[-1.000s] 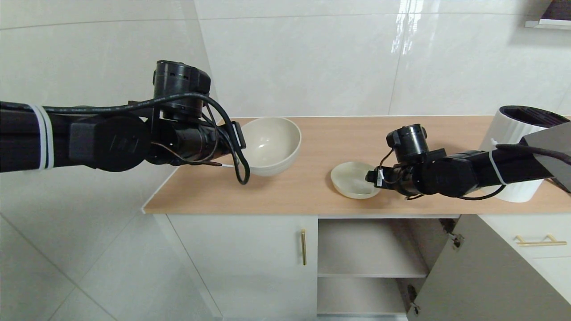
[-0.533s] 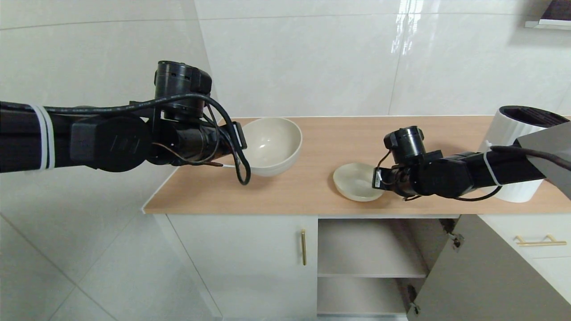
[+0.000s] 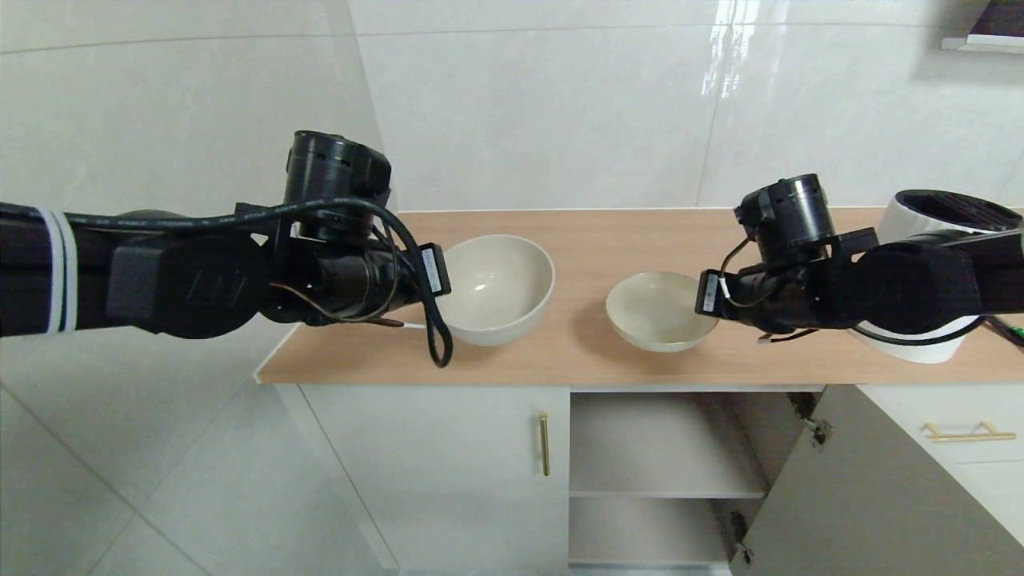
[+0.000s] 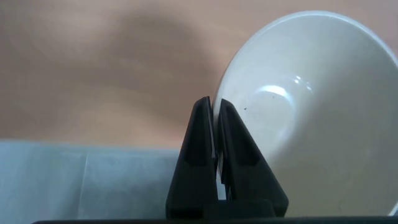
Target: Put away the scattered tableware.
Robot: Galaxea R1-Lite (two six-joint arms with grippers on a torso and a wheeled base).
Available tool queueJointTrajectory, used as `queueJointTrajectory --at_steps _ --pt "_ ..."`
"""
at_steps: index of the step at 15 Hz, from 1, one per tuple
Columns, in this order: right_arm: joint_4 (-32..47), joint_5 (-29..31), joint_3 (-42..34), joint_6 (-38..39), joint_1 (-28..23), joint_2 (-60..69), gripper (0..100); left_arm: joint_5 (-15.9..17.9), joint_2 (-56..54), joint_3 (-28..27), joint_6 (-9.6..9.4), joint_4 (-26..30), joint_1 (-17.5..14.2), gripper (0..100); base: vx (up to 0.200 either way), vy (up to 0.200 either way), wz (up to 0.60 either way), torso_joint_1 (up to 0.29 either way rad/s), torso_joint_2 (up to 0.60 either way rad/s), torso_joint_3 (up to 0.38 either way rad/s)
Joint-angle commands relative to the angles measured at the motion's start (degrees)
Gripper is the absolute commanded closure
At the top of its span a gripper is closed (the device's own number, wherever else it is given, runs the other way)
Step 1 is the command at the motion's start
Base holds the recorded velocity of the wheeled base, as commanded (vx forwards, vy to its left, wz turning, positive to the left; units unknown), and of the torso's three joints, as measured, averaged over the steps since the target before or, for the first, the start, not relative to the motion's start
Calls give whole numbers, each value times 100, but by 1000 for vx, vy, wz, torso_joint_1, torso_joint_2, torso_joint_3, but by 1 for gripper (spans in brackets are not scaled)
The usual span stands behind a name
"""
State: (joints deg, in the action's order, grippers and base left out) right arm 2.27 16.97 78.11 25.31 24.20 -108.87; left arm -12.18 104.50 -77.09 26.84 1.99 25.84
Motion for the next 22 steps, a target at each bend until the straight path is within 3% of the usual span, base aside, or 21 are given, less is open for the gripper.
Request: queueJointTrajectory --at_steps 1,6,9,16,22 --pt "309 26 -269 18 85 648 100 -4 -325 397 -30 3 219 100 0 0 0 0 0 0" --pt "301 43 -1957 97 551 1580 100 -4 -615 1548 -39 -471 386 100 0 0 0 0 0 0" --pt "248 8 -2229 291 560 1606 100 -4 -624 2067 -21 -902 386 100 0 0 0 0 0 0" --pt "195 26 -2300 282 525 1263 100 -13 -632 2084 -39 -911 378 100 -29 0 0 -1 0 0" --pt "-341 43 -2572 247 507 1132 100 -13 -668 2076 -39 -911 378 100 0 0 0 -29 69 37"
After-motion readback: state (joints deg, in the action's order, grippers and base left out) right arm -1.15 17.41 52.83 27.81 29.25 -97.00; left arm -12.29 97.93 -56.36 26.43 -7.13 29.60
